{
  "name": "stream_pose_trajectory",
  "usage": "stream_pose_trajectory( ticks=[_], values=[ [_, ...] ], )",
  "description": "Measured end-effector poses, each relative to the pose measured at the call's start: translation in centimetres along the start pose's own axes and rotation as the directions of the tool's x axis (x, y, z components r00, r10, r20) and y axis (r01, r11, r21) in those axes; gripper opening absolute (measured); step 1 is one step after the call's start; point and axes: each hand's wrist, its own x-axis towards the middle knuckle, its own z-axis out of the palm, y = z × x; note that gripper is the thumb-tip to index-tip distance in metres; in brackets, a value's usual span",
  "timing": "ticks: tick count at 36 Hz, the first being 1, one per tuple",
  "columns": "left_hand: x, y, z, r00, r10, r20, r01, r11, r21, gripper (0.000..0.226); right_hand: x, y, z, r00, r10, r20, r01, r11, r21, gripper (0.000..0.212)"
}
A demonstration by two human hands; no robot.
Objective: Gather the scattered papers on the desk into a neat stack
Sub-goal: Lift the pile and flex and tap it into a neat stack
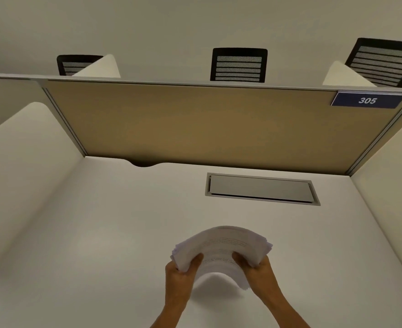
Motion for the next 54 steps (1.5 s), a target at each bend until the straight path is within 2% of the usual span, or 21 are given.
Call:
stream_pose_trajectory(
  ticks=[4,8,10,12,14,16,18,20,22,25,27,29,31,33,36,39,42,45,48,52,54],
  values=[
    [0.1,-1.5,-0.2,0.993,-0.105,0.053,0.1,0.992,0.083,0.013,-0.1,1.3,0.4,0.993,0.115,0.039,-0.111,0.99,-0.092,0.006],
    [0.3,-2.3,-0.6,0.991,-0.126,0.046,0.119,0.984,0.136,0.024,0.2,2.0,0.6,0.986,0.168,0.022,-0.163,0.978,-0.131,0.006],
    [0.8,-1.9,-1.1,0.99,-0.109,0.086,0.095,0.983,0.157,0.024,0.6,1.6,0.3,0.985,0.166,0.039,-0.157,0.972,-0.176,0.006],
    [1.6,-0.6,-1.8,0.996,-0.013,0.089,-0.001,0.987,0.163,0.038,1.1,1.0,-0.2,0.986,0.149,0.075,-0.127,0.961,-0.247,0.005],
    [2.5,1.5,-2.5,0.985,0.17,-0.009,-0.167,0.976,0.139,0.069,1.6,0.2,-0.7,0.986,0.123,0.116,-0.079,0.941,-0.33,0.006],
    [3.4,4.3,-3.1,0.923,0.379,-0.066,-0.362,0.914,0.184,0.093,2.2,-0.8,-1.3,0.987,0.077,0.144,-0.006,0.9,-0.436,0.007],
    [4.6,7.3,-3.6,0.849,0.52,0.092,-0.521,0.798,0.303,0.102,3.0,-2.1,-1.6,0.981,0.024,0.191,0.088,0.827,-0.556,0.014],
    [6.1,9.8,-3.8,0.776,0.518,0.359,-0.63,0.656,0.414,0.105,4.0,-3.8,-1.7,0.97,-0.009,0.242,0.174,0.721,-0.671,0.017],
    [7.2,11.4,-3.6,0.731,0.39,0.559,-0.669,0.569,0.478,0.102,4.4,-5.6,-1.6,0.953,-0.034,0.302,0.263,0.594,-0.76,0.016],
    [7.8,11.7,-3.1,0.7,0.08,0.709,-0.592,0.619,0.515,0.069,4.3,-7.0,-1.0,0.918,0.017,0.397,0.343,0.473,-0.812,0.017],
    [7.7,11.1,-3.1,0.675,0.033,0.737,-0.562,0.67,0.484,0.035,4.5,-7.7,-0.8,0.901,0.048,0.431,0.367,0.446,-0.816,0.021],
    [7.4,10.3,-3.2,0.714,0.078,0.696,-0.493,0.762,0.42,0.011,4.8,-8.4,-1.0,0.895,0.042,0.443,0.386,0.423,-0.82,0.021],
    [7.0,9.3,-3.2,0.777,0.12,0.617,-0.417,0.833,0.363,0.018,4.9,-8.9,-1.4,0.888,0.033,0.459,0.398,0.444,-0.803,0.021],
    [6.5,8.6,-3.2,0.828,0.128,0.546,-0.371,0.856,0.361,0.016,5.0,-9.1,-2.5,0.88,0.041,0.472,0.394,0.49,-0.778,0.021],
    [5.9,7.8,-3.3,0.869,0.131,0.477,-0.323,0.881,0.346,0.017,5.1,-9.5,-5.3,0.864,0.057,0.501,0.391,0.551,-0.737,0.022],
    [5.8,6.8,-3.8,0.911,0.126,0.393,-0.255,0.921,0.294,0.023,5.3,-9.1,-8.7,0.88,0.072,0.469,0.31,0.661,-0.684,0.011],
    [5.7,5.7,-4.2,0.958,0.083,0.276,-0.152,0.959,0.237,0.02,5.0,-7.4,-11.0,0.923,0.043,0.383,0.164,0.855,-0.492,0.01],
    [5.5,4.7,-4.0,0.979,0.066,0.195,-0.105,0.975,0.197,0.021,4.2,-5.1,-11.3,0.945,-0.02,0.327,0.069,0.988,-0.14,0.02],
    [5.2,3.5,-3.4,0.991,0.049,0.127,-0.069,0.986,0.155,0.02,3.0,-2.8,-9.8,0.964,-0.034,0.264,0.017,0.998,0.068,0.031],
    [4.7,2.1,-2.6,0.999,0.005,0.053,-0.011,0.993,0.118,0.023,1.6,-0.6,-6.4,0.976,-0.004,0.219,-0.012,0.997,0.072,0.047],
    [4.5,1.6,-2.4,0.999,-0.005,0.038,0.001,0.994,0.114,0.024,0.9,0.3,-4.9,0.986,0.025,0.167,-0.037,0.997,0.069,0.04]
  ],
)
